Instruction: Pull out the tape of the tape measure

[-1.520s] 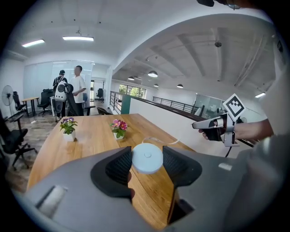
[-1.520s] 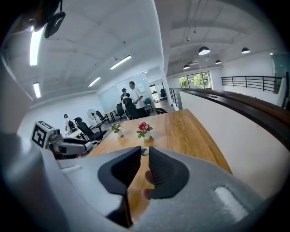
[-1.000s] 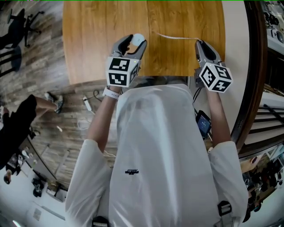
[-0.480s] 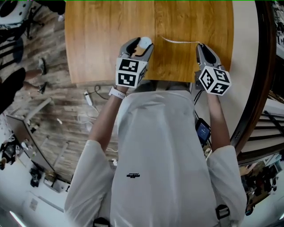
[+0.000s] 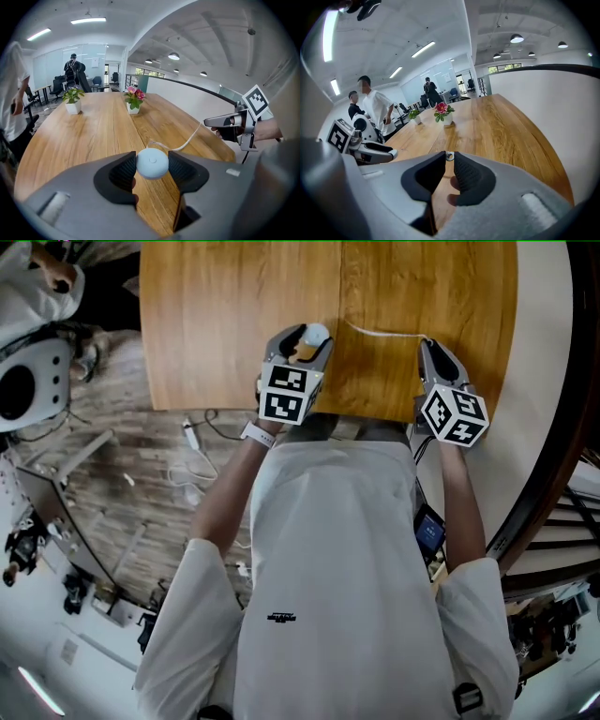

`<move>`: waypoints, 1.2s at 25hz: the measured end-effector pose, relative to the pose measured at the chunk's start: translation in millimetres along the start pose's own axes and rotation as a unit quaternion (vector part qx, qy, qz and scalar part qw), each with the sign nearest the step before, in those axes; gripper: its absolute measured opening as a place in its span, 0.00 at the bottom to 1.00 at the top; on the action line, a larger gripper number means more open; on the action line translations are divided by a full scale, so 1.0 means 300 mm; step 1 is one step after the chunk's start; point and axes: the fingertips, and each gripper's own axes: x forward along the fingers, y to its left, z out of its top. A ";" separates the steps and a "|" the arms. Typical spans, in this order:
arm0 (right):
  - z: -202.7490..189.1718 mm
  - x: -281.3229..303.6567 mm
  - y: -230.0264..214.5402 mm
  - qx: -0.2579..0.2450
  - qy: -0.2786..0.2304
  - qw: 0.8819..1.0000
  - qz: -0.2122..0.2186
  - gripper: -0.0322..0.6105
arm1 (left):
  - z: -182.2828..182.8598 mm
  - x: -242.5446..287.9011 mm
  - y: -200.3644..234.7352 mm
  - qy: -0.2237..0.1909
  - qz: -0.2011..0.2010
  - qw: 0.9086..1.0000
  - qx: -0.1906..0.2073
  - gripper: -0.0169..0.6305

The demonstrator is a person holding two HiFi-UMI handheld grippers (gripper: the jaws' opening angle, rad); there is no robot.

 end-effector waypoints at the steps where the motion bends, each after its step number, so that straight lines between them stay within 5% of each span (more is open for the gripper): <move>1: -0.010 0.012 -0.006 0.000 0.004 1.000 0.000 0.15 | -0.016 0.018 0.005 0.005 0.002 1.000 -0.002 0.39; 16: -0.200 0.140 -0.043 0.008 0.073 0.997 -0.010 0.15 | -0.205 0.155 0.020 0.068 0.015 0.996 -0.052 0.39; 30: -0.273 0.131 -0.082 0.014 0.097 0.995 -0.030 0.16 | -0.287 0.188 0.015 0.097 0.027 0.994 -0.043 0.39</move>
